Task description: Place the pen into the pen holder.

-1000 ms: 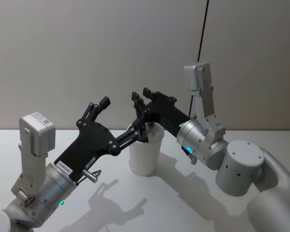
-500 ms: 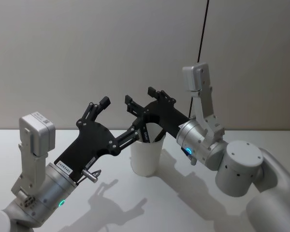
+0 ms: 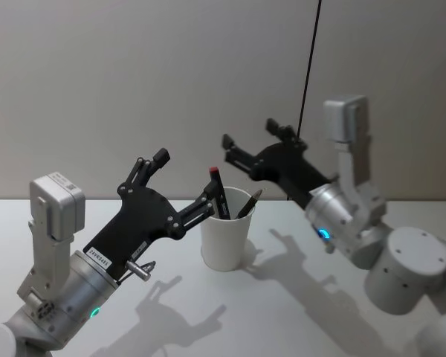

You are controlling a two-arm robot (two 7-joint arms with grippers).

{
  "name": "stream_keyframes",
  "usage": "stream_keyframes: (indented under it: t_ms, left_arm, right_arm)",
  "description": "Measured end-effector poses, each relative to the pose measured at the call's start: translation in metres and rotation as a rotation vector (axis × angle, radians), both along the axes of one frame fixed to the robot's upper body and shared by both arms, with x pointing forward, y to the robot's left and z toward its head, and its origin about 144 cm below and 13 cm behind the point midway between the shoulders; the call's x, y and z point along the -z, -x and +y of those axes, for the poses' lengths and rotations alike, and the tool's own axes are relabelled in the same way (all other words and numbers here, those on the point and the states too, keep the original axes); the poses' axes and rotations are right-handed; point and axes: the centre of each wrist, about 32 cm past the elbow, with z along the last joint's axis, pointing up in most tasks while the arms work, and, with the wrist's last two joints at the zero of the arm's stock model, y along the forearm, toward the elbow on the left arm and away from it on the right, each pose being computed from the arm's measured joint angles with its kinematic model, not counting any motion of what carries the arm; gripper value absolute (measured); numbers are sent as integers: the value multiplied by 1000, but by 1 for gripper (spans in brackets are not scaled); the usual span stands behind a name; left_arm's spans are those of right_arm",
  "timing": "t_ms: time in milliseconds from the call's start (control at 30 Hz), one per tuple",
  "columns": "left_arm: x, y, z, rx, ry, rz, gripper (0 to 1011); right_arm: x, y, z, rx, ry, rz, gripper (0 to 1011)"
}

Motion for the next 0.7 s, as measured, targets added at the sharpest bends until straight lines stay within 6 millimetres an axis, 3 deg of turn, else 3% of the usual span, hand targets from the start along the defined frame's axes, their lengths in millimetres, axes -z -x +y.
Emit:
stream_keyframes:
  t_ms: [133, 433, 700]
  left_arm:
    - [0, 0, 0, -1, -1, 0, 1000]
    - [2, 2, 3, -25, -15, 23, 1000]
    - [5, 10, 9, -98, -69, 86, 1000]
  right_arm:
    - [-2, 11, -11, 36, -2, -30, 1001]
    - [2, 14, -11, 39, -2, -24, 1001]
    - [16, 30, -13, 62, -3, -2, 1001]
